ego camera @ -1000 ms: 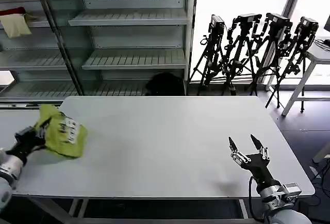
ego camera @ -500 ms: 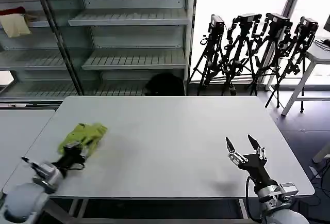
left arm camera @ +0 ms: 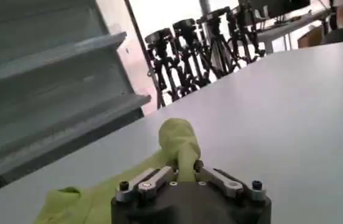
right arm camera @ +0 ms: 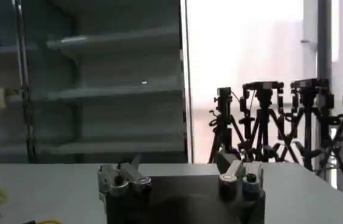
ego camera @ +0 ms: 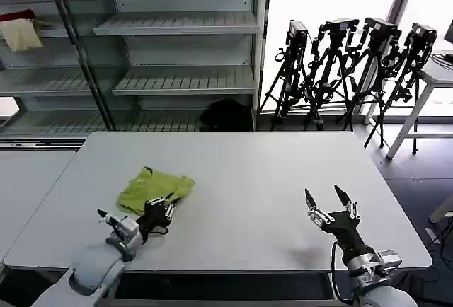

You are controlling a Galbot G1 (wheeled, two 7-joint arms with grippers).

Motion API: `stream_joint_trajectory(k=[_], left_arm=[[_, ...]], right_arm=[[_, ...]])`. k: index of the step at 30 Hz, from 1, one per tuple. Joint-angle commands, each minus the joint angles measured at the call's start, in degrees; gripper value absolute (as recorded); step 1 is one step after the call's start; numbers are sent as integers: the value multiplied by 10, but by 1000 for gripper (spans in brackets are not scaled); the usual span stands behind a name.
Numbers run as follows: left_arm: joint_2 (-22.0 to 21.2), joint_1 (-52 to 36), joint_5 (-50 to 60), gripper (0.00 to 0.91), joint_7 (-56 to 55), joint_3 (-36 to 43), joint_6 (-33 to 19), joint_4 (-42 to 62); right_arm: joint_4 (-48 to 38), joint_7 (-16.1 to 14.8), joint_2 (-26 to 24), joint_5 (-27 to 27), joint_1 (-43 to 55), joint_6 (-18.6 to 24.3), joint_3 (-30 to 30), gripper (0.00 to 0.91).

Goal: Fold and organize the clothes.

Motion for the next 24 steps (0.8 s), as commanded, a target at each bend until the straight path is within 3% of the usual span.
stream_joint_trajectory(k=[1,2,3,6,15,20,24], left_arm=[[-40,-192,-87,50,-205,143,116,12],[-49,-210,-92,574,-232,158,129,18],[-58,-227,-91,907,-253,165,128,30],[-68,-242,-86,907,-276,183,125,42],[-73,-229,-46,907,-320,167,150,-47],[-62,-207,-18,907,-317,104,135,-104],[-33,-125,13,907,-270,43,114,-146]], right_arm=[[5,1,6,-7,7,-5,-12,867],[5,1,6,-7,7,-5,-12,867],[5,1,6,-7,7,-5,-11,867],[6,2,6,-7,9,-6,-12,907],[-13,4,15,-6,55,-30,-45,907],[-23,1,34,8,128,-79,-80,907],[-43,5,67,31,212,-135,-140,907]])
